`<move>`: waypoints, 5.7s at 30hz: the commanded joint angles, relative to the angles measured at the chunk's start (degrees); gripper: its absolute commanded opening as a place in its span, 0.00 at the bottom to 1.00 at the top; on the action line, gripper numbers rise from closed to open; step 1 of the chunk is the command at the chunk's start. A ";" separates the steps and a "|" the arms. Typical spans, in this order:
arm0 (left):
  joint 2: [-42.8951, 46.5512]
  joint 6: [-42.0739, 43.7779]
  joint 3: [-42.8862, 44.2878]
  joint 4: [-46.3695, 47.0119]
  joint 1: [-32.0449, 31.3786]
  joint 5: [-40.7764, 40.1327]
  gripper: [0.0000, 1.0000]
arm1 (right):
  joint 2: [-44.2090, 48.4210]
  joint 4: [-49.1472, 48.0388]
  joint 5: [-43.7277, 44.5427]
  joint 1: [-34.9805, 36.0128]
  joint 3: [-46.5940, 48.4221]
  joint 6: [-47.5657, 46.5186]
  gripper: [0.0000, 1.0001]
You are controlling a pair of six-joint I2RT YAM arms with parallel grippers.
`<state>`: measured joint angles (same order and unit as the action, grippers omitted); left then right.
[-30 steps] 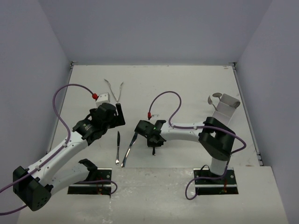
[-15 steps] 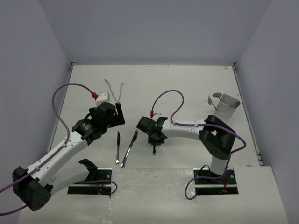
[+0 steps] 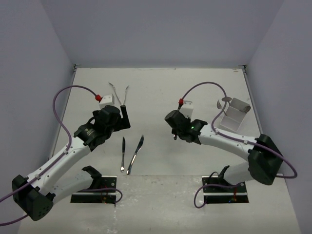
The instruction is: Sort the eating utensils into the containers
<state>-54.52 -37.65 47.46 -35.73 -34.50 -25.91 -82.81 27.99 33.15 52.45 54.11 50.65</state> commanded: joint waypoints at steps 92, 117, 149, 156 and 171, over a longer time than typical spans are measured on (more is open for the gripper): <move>-19.66 9.70 13.98 7.26 6.38 10.26 1.00 | 32.91 -19.38 -45.88 -49.12 -1.64 -48.83 0.99; -17.45 -1.90 -8.26 -4.97 -17.26 20.03 0.85 | 29.01 -14.28 -7.93 -30.03 -3.21 -31.59 0.99; -26.69 -0.41 -8.88 0.83 -19.29 14.58 0.08 | 35.52 -10.94 6.84 -30.30 -2.43 -26.31 0.99; -24.23 1.61 -4.59 3.20 -19.38 12.03 0.00 | 35.52 -9.97 2.65 -30.30 -3.04 -27.36 0.99; -22.29 13.21 6.94 24.91 -19.38 8.25 0.00 | 35.08 -17.69 -38.49 -30.21 -14.81 -20.87 0.99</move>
<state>-77.60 -28.75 50.68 -18.79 -53.71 -15.88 -48.73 17.19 8.86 22.11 42.19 26.11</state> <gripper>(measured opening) 0.037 0.989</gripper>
